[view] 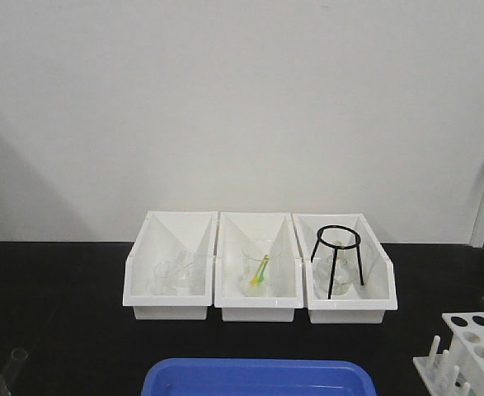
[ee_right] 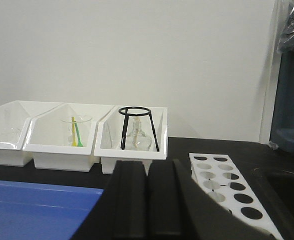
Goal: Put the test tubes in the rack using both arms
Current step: 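Lower the left gripper around the glass test tube in the beaker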
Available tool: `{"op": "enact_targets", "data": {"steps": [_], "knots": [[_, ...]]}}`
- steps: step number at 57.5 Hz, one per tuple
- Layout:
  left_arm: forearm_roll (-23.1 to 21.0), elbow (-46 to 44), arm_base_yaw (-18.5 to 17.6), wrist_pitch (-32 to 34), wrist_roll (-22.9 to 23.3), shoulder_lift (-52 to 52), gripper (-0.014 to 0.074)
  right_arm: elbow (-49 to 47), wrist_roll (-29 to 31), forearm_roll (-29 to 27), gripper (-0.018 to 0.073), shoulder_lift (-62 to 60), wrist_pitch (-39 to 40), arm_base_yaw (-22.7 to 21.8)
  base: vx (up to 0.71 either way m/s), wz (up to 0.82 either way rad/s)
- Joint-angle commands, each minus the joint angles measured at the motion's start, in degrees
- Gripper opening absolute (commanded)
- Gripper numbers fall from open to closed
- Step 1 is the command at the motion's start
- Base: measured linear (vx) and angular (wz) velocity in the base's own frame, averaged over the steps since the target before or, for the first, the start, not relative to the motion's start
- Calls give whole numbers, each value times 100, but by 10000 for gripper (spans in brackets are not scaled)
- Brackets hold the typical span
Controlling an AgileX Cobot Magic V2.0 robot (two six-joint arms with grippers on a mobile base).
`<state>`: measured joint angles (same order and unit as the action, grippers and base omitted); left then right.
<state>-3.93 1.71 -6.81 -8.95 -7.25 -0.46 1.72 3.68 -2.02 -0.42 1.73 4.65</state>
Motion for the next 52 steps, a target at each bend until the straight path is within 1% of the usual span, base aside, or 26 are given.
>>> {"op": "enact_targets", "data": {"steps": [1, 34, 40, 45, 52], "knots": [[-18, 154, 4, 518, 48, -56, -18, 68, 48, 16, -8, -63, 475, -16, 6, 1], [-10, 154, 4, 518, 28, -57, -18, 68, 48, 16, -8, -63, 475, -16, 1, 0], [151, 154, 4, 837, -84, -57, -18, 68, 48, 16, -8, -63, 475, -16, 0, 0], [156, 146, 4, 1026, -103, -57, -18, 68, 48, 16, -8, -63, 530, -16, 0, 0], [151, 109, 4, 1594, -103, -57, -18, 62, 48, 16, -8, -63, 660, -16, 0, 0]]}}
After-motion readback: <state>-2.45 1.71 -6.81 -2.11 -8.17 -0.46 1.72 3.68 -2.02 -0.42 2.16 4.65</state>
